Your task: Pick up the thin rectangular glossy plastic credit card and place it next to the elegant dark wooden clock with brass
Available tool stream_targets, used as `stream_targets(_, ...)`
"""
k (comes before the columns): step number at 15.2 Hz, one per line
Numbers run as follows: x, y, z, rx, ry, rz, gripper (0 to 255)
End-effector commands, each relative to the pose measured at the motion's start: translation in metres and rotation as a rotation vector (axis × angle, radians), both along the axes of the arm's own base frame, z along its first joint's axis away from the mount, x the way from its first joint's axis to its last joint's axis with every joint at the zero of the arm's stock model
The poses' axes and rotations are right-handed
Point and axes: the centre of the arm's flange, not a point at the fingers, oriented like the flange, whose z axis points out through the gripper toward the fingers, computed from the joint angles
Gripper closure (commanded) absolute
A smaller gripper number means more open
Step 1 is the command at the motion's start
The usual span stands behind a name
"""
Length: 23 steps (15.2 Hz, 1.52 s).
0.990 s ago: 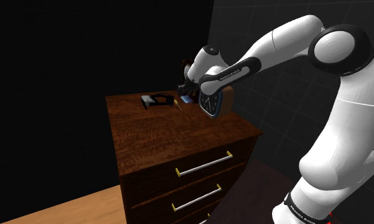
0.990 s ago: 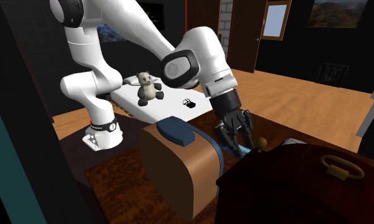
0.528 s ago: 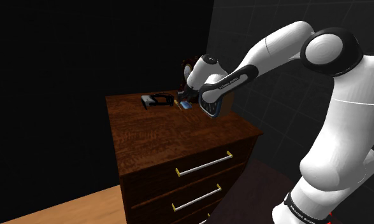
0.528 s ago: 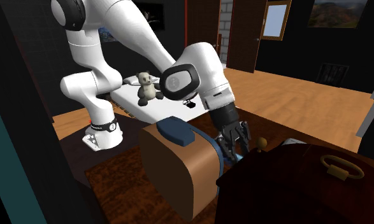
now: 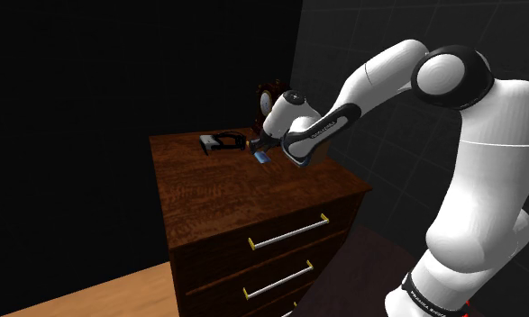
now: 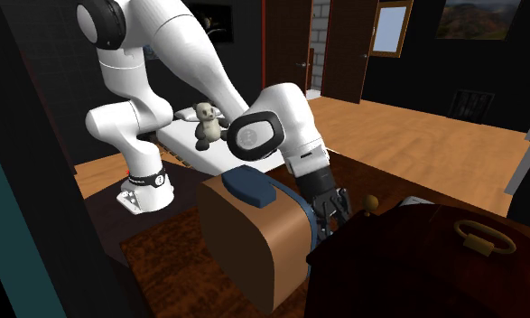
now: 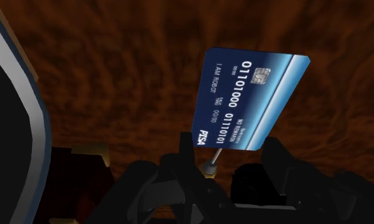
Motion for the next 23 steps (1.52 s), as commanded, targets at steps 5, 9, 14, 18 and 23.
stream_targets(5, 0.000, 0.000, -0.005, 0.000, 0.000, 0.000, 255)
stream_targets(9, 0.000, 0.000, -0.005, 0.000, 0.000, 0.000, 0)
stream_targets(14, -0.006, 0.002, 0.006, 0.000, 0.000, 0.000, 0)
stream_targets(18, -0.026, 0.009, 0.037, 0.000, 0.000, 0.000, 0)
stream_targets(23, -0.026, 0.009, 0.037, 0.000, 0.000, 0.000, 0)
